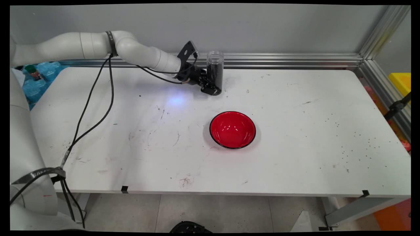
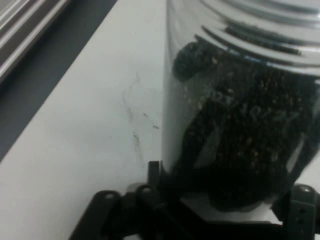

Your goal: Pour the black seasoning powder in the red bowl

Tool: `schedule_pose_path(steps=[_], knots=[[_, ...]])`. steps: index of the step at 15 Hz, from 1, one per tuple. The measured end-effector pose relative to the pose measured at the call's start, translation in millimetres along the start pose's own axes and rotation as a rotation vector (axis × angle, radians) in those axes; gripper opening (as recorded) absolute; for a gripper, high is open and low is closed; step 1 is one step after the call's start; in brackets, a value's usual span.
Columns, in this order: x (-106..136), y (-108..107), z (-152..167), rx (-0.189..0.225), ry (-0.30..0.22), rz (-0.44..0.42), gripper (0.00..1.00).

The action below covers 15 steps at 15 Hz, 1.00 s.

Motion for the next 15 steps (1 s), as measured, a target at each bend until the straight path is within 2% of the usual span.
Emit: schedule_pose_path(steps=[8, 15], knots=[[0, 1, -1, -0.012, 0.005, 0.005, 0.00], [25, 7, -31, -0.002, 0.045, 0.053, 0.00]])
